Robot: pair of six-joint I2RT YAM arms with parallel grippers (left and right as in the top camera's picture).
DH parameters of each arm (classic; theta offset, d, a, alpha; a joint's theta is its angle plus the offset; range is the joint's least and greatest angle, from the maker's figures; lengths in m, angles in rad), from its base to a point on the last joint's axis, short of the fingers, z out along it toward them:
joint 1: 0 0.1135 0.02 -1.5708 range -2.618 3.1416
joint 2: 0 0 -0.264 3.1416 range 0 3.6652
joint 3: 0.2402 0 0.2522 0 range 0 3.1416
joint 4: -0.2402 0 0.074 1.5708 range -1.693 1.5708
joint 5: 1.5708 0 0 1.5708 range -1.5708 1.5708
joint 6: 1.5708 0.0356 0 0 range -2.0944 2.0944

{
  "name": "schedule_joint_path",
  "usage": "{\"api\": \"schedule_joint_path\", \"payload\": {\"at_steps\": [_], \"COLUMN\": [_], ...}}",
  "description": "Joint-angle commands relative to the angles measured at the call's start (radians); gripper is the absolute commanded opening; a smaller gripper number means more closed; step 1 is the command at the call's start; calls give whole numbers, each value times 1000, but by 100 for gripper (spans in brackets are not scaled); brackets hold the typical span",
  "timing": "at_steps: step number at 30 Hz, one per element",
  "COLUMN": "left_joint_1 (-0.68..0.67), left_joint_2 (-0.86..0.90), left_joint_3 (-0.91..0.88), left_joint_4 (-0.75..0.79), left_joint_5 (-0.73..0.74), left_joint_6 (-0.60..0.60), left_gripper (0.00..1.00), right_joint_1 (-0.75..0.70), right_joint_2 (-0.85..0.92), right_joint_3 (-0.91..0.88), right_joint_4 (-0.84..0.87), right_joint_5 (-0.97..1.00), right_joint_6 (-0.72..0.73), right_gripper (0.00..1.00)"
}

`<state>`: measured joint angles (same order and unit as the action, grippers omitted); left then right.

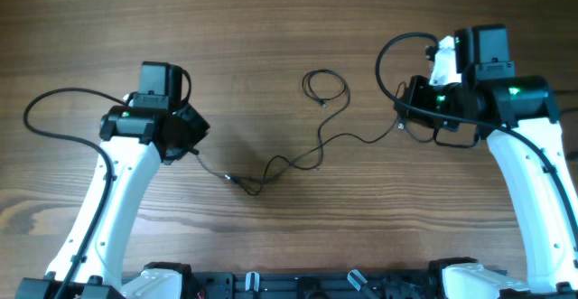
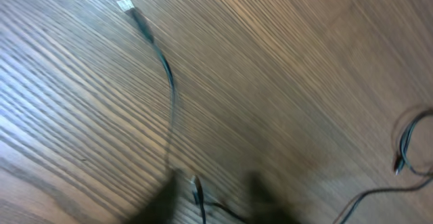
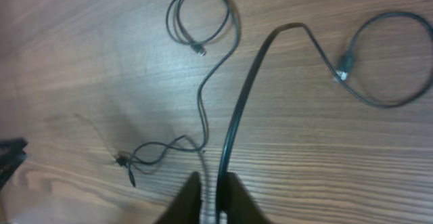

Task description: Untangle cables

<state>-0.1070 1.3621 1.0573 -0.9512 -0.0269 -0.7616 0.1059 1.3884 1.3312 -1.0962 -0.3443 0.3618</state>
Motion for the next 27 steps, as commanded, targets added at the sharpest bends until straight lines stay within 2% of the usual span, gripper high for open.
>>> {"api": "schedule_joint_path", "payload": {"at_steps": [1,5,6,7,8,12,19,21,23,24,26,27], "left_joint_1": [-35,-74,-87,-121,-148,-306,-450,-476,-492,-497,-498,-498], "left_joint_2": [13,13,13,13,13,17,193,277,364,400,443,450], "left_joint_3": [-9,-9,-9,-10,-10,-10,-10,-10,-10,-10,-10,-10], "left_joint_4": [5,6,8,14,23,61,97,110,109,106,94,88], "left_joint_5": [6,64,76,89,90,89,29,14,-7,-8,-8,-8], "left_joint_6": [-10,-2,-1,16,41,187,195,205,205,205,204,204], "left_gripper": [100,98,93,83,80,79,80,75,67,56,10,4], "right_joint_1": [42,48,48,48,48,48,48,48,48,48,48,48], "right_joint_2": [29,32,32,32,33,33,33,33,33,33,33,33], "right_joint_3": [-32,-70,-76,-77,-77,-77,-77,-77,-77,-77,-77,-77], "right_joint_4": [4,31,32,31,31,31,29,29,27,26,21,18], "right_joint_5": [-9,11,12,13,14,14,14,14,18,32,61,63], "right_joint_6": [5,5,5,6,5,5,4,4,4,4,4,5], "right_gripper": [17,17,17,17,17,17,17,17,17,17,17,17]}}
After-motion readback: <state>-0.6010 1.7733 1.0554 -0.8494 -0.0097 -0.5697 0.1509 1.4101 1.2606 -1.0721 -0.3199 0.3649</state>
